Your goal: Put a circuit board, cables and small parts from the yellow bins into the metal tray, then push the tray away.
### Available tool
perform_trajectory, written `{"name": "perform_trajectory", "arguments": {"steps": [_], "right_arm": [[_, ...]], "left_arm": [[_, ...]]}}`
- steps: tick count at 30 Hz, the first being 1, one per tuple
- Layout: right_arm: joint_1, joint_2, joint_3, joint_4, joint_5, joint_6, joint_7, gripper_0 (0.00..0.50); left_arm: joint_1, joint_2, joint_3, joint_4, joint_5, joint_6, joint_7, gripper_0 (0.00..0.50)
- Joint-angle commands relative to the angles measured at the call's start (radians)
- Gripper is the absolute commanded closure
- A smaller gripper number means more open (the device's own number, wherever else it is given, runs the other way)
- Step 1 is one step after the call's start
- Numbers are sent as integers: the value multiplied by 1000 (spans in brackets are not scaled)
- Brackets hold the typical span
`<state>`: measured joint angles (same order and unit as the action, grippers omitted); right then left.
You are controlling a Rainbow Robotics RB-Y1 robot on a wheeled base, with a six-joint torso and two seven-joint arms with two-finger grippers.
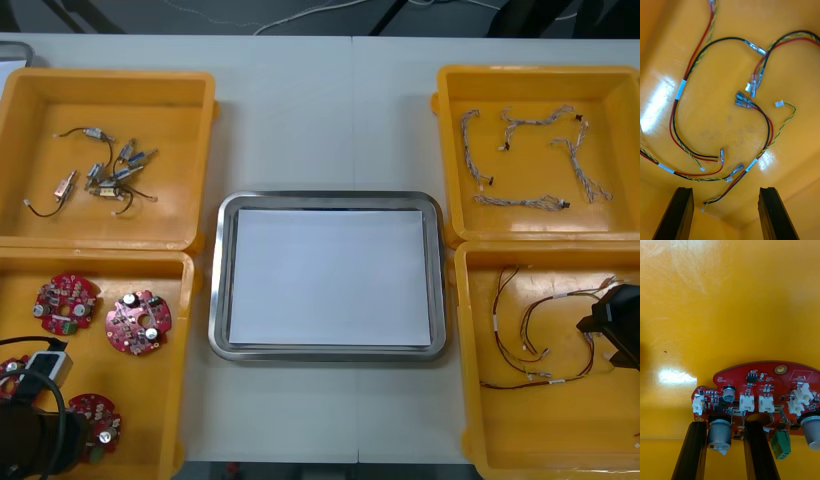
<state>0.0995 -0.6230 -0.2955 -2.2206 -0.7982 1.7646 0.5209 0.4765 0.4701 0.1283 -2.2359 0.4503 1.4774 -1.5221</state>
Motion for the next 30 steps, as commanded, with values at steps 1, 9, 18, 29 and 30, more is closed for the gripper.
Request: {"name": "perform_trajectory", "arguments": {"steps": [1, 9, 18, 29, 30], "right_arm": [[39, 40, -27, -37, 25, -1, -121, 0], [66, 78, -14, -37, 74, 3, -298, 0], [95, 132, 6, -37, 169, -1, -412, 0], [105, 181, 96, -37, 367, -22, -453, 0], [106, 189, 98, -37, 367, -25, -452, 0]], "left_arm": [[64, -19, -12, -11, -13, -39, -124, 241], [74, -19, -13, -10, -21, -54, -135, 421], [60, -27, -13, -11, -13, -66, -130, 459], [-27, -28, -13, -10, -16, -48, -115, 461], [-38, -28, -13, -8, -18, -45, -113, 460]]}}
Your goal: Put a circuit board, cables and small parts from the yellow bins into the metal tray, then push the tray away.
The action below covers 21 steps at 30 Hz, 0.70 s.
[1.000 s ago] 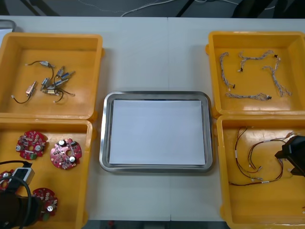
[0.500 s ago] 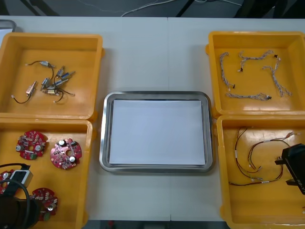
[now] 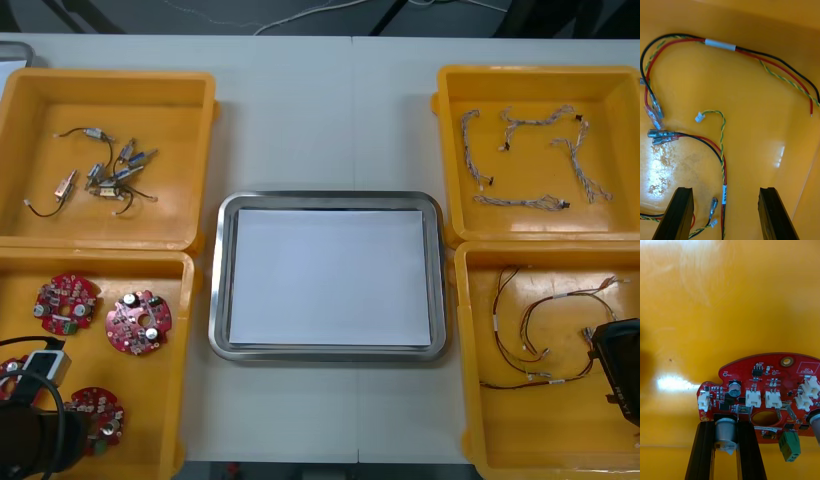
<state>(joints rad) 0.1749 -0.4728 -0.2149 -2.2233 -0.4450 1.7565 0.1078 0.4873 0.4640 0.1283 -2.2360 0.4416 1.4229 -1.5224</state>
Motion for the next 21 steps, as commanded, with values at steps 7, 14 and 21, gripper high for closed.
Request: {"name": "perform_trajectory", "arguments": {"steps": [7, 14, 21], "right_arm": [[31, 49, 22, -21, 5, -40, -31, 0], [31, 49, 46, 39, -6, -115, -19, 0], [37, 48, 83, 70, 12, -154, -17, 0]], "left_arm": [[-130, -22, -18, 42, -12, 17, -105, 458], [-194, -22, -24, 65, -17, 42, -91, 459], [-240, -22, -30, 90, -26, 50, -87, 460]]}}
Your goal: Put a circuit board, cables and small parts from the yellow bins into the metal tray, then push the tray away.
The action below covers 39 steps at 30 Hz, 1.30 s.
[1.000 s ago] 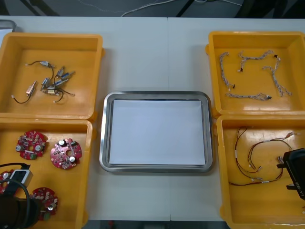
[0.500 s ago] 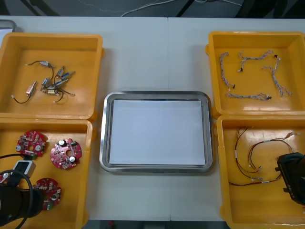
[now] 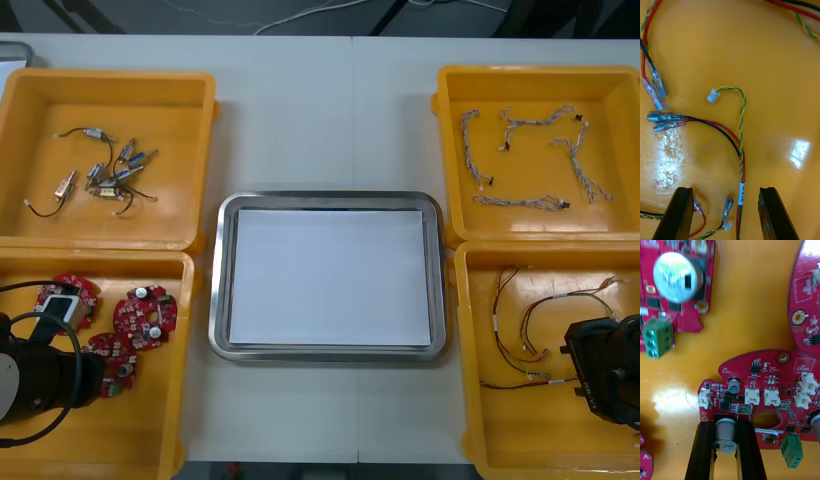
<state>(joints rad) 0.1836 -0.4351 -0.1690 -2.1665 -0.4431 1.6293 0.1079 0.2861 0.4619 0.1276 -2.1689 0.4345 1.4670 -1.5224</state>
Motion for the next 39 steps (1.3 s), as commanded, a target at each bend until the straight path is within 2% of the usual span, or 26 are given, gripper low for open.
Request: {"name": "perform_trajectory", "arguments": {"steps": [1, 4, 5, 8, 11, 20, 33, 34, 35, 36, 37, 38, 39], "right_arm": [[28, 12, 48, 21, 17, -34, -17, 0], [31, 10, 63, 24, 29, -35, -19, 0], [36, 13, 68, 24, 30, -34, -20, 0], [42, 22, 68, 24, 30, -35, -16, 0], [46, 27, 69, 24, 30, -35, -14, 0], [60, 35, 77, 24, 30, -35, -8, 0], [60, 35, 97, 59, 21, -83, -7, 0], [60, 35, 97, 59, 21, -83, -7, 16], [60, 35, 97, 60, 20, -83, -7, 67], [59, 35, 97, 60, 18, -83, -5, 222], [59, 35, 97, 59, 17, -83, -5, 346], [57, 35, 97, 60, 15, -83, -5, 444], [56, 35, 97, 59, 15, -83, -4, 444]], "left_arm": [[-41, -20, -29, 24, -20, 6, -88, 447], [-44, -20, -31, 26, -25, 6, -93, 321], [-44, -20, -29, 26, -28, 6, -96, 217], [-42, -12, -29, 26, -19, 7, -102, 147], [-41, 0, -25, 18, -7, 12, -105, 120], [-41, 21, 23, -49, 43, 105, -105, 114], [-111, 73, 142, -111, 231, 282, -90, 114], [-113, 78, 142, -112, 234, 283, -87, 115], [-113, 78, 141, -114, 234, 283, -85, 115], [-113, 78, 138, -115, 234, 282, -82, 113], [-113, 78, 136, -117, 234, 282, -81, 115], [-113, 78, 133, -118, 236, 283, -79, 114], [-110, 78, 127, -121, 234, 283, -76, 116]]}}
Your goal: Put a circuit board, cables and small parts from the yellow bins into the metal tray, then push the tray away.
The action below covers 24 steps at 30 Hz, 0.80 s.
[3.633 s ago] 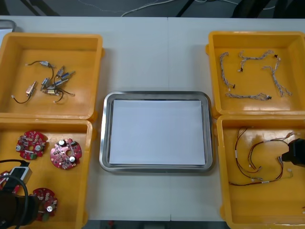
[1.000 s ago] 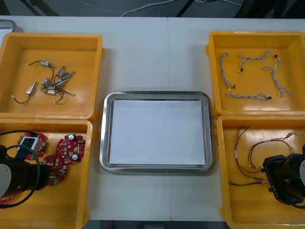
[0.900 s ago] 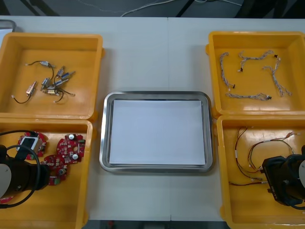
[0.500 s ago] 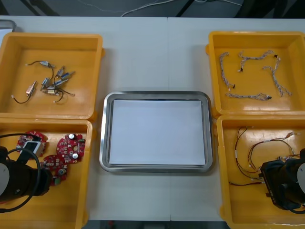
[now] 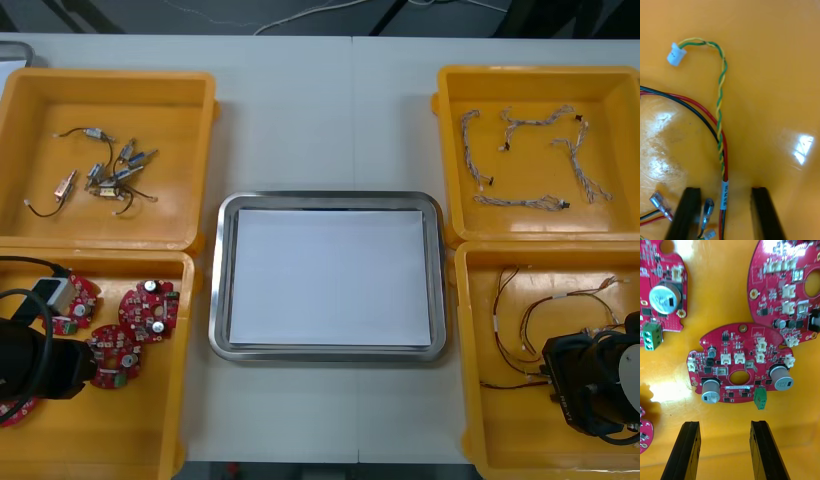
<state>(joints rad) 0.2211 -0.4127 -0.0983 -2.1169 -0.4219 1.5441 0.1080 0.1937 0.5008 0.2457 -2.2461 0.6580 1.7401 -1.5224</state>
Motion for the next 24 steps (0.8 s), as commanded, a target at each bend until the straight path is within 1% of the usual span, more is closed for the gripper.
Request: {"name": "perform_trajectory", "arguments": {"steps": [1, 3, 6, 9, 13, 15, 17, 20, 24], "right_arm": [[18, 12, 25, 11, -6, 2, -4, 500], [15, 12, 26, 9, -6, 2, -1, 500], [6, 9, 23, 8, -6, 8, 12, 500], [-2, 2, 23, 0, -9, 21, 18, 500], [-26, -14, 3, -48, -20, 99, 24, 500], [-34, -17, -11, -74, -26, 139, 27, 500], [-48, -18, -32, -117, -38, 200, 29, 500], [-68, -20, -75, -170, -86, 278, 32, 500], [-94, -20, -135, -212, -150, 357, 41, 500]], "left_arm": [[-16, 38, 7, -46, 14, 9, -76, 114], [-2, 30, 7, -64, 17, 9, -74, 111], [44, 12, 7, -121, 20, 6, -67, 112], [70, -2, 4, -142, 14, 1, -67, 111], [119, -19, -22, -156, -6, -65, -78, 111], [133, -19, -36, -156, -26, -93, -82, 111], [147, -19, -62, -156, -67, -133, -87, 113], [164, -28, -91, -155, -118, -174, -88, 111], [182, -47, -124, -152, -167, -223, -94, 112]]}}
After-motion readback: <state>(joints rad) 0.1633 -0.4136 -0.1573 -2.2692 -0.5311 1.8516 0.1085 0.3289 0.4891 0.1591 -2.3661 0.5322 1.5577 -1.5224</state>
